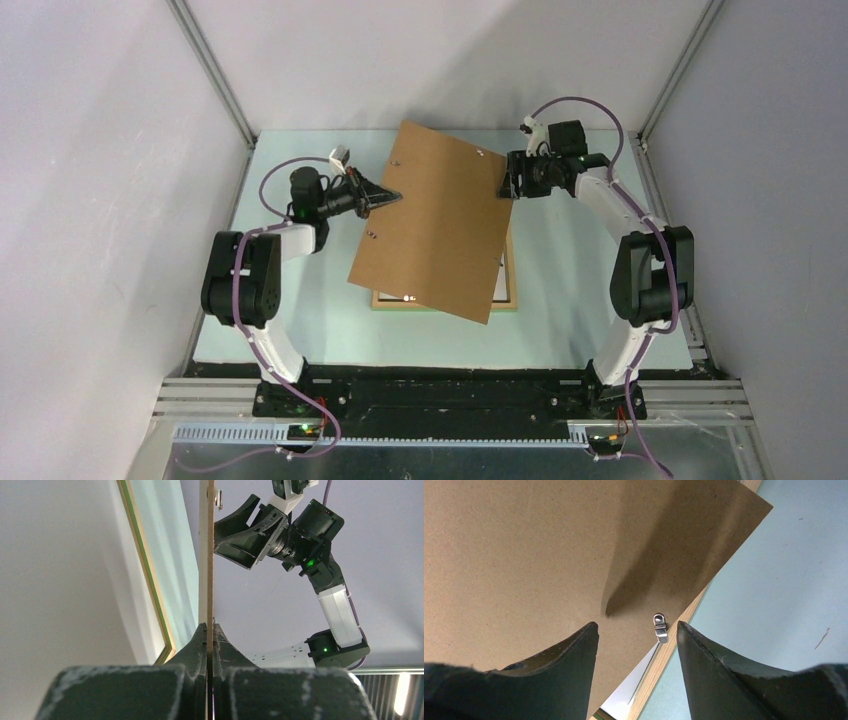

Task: Put the photo into the frame
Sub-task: Adjust the photo frame item.

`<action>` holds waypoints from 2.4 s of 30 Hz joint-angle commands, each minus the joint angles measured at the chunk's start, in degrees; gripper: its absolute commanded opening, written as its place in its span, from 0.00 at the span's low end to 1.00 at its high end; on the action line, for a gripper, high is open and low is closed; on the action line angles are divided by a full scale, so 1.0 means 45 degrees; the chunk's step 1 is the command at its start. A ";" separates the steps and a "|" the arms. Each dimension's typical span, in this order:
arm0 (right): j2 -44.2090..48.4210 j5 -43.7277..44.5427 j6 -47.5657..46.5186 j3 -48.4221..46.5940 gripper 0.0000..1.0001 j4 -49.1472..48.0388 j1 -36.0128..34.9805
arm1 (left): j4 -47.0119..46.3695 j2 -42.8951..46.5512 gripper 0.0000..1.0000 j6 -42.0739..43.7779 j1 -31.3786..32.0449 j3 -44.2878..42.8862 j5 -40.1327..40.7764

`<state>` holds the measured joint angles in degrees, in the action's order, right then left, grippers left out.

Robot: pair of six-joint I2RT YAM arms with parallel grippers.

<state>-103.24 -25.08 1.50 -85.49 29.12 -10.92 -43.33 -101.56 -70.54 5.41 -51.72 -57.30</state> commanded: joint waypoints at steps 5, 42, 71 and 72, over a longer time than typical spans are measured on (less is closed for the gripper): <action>0.0050 -0.0183 -0.0054 -0.0463 0.62 0.0097 -0.0266 | -0.1264 0.0489 0.00 -0.0612 0.0122 -0.0085 -0.0318; 0.3205 -0.0395 -0.1459 0.2013 0.64 0.1158 -0.1122 | -0.2474 -0.0282 0.00 -0.1815 -0.0156 -0.0874 -0.0010; 0.3841 -0.0689 -0.2419 0.3544 0.63 0.1661 -0.2765 | -0.3491 -0.0710 0.00 -0.2586 -0.0459 -0.0863 0.0480; 0.3851 -0.0704 -0.2421 0.3566 0.63 0.1667 -0.2777 | -0.3495 -0.0727 0.00 -0.2600 -0.0460 -0.0872 0.0510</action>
<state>-88.31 -26.41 -8.29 -70.08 35.79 -22.44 -53.54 -105.19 -78.28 3.64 -52.99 -56.88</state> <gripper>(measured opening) 0.631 0.016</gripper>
